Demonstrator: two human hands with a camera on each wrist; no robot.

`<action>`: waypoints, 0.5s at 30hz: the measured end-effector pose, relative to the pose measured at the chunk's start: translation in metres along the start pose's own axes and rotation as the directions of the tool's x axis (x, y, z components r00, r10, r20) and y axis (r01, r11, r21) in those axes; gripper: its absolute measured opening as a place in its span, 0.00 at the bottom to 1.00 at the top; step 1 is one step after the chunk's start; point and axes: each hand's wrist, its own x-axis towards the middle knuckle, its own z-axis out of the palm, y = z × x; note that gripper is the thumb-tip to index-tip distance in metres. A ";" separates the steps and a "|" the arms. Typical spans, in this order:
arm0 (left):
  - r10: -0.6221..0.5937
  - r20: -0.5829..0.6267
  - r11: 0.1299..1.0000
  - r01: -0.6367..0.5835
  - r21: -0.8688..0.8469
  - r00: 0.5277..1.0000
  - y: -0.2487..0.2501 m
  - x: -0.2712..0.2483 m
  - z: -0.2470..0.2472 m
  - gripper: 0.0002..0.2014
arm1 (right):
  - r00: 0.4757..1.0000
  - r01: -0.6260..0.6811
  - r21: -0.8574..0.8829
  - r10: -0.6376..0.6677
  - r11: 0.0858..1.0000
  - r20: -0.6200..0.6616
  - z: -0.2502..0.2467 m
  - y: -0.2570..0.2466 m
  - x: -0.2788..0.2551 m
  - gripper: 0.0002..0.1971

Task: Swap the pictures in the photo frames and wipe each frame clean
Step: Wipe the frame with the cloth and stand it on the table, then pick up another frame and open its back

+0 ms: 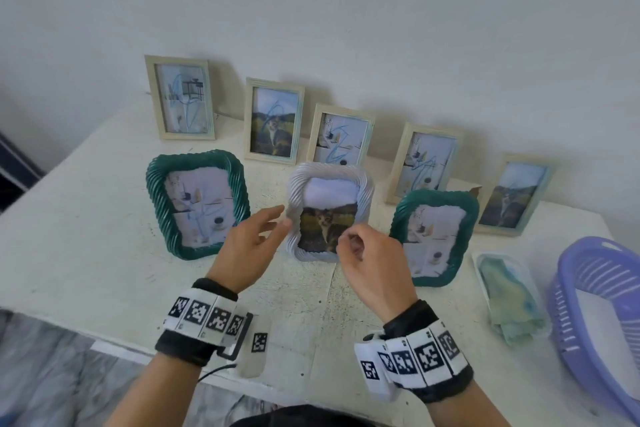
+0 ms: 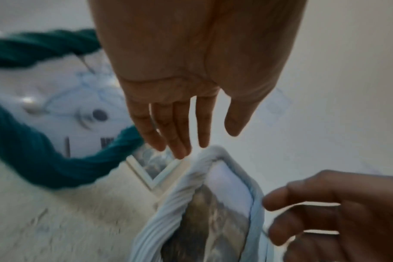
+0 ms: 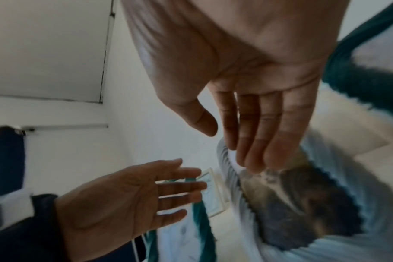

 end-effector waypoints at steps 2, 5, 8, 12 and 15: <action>0.111 -0.128 0.994 -0.109 0.021 0.986 0.007 -0.016 -0.017 0.17 | 0.993 0.078 0.114 -0.087 0.990 0.074 0.004 -0.014 0.004 0.08; 0.164 -0.448 0.986 -0.158 0.051 0.879 0.001 -0.026 -0.043 0.13 | 0.972 0.114 0.263 -0.162 0.958 0.168 0.020 -0.037 0.017 0.15; 0.064 -0.685 0.997 -0.016 0.077 0.726 -0.020 -0.022 -0.062 0.21 | 0.940 0.066 0.322 -0.167 0.945 0.299 0.051 -0.055 0.040 0.27; -0.290 -0.577 0.956 0.253 -0.147 0.763 -0.044 -0.016 -0.072 0.35 | 0.874 -0.013 0.274 -0.122 0.962 0.470 0.086 -0.075 0.066 0.32; -0.353 -0.496 0.935 0.277 -0.222 0.793 -0.042 -0.023 -0.077 0.39 | 0.865 -0.075 0.335 -0.106 0.939 0.491 0.097 -0.082 0.069 0.21</action>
